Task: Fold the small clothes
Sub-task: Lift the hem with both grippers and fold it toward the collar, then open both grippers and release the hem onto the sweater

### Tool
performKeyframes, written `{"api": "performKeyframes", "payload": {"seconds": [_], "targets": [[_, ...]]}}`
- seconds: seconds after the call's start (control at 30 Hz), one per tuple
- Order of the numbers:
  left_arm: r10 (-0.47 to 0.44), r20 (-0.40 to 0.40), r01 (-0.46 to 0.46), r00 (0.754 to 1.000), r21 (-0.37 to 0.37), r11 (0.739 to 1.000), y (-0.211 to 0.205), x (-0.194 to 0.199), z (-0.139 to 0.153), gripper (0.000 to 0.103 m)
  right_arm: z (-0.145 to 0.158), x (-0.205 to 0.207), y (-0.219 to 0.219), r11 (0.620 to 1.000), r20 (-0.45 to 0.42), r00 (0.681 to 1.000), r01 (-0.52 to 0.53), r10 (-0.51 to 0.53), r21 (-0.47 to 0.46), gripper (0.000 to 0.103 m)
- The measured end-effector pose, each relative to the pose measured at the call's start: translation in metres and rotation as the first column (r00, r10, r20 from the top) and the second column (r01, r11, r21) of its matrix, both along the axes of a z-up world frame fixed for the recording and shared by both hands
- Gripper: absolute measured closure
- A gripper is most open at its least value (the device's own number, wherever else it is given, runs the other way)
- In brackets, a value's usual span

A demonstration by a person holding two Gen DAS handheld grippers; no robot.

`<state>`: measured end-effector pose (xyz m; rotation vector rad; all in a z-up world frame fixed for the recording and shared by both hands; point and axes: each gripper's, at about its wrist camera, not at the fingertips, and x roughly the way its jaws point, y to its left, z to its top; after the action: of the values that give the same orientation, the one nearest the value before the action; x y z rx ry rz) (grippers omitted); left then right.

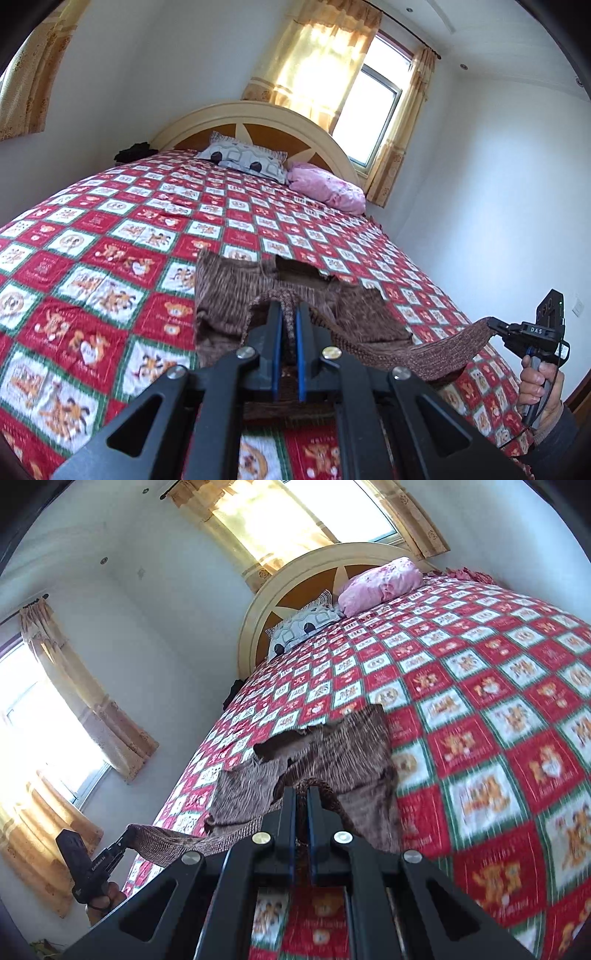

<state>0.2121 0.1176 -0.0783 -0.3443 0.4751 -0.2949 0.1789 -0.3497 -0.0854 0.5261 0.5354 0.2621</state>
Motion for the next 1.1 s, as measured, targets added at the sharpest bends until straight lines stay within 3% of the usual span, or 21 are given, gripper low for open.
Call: {"api": "performKeyframes", "payload": {"seconds": [0.53,0.8,1.1], "targets": [[0.037,-0.060,-0.035,0.998,0.028,0.999,0.005,0.101,-0.012,0.096,0.006,0.112,-0.004,0.999,-0.053,0.998,0.023,-0.024,-0.036,0.099],[0.052,-0.146,-0.043,0.988,0.063,0.997,0.006,0.171,-0.045,0.096,-0.025,0.181,-0.008,0.999,-0.137,0.990,0.028,-0.032,-0.033,0.099],[0.047,-0.209,-0.026,0.977,0.103,0.994,-0.003,0.223,-0.074,0.096,-0.059,0.251,-0.013,0.998,-0.231,0.972,0.041,-0.053,-0.055,0.099]]}}
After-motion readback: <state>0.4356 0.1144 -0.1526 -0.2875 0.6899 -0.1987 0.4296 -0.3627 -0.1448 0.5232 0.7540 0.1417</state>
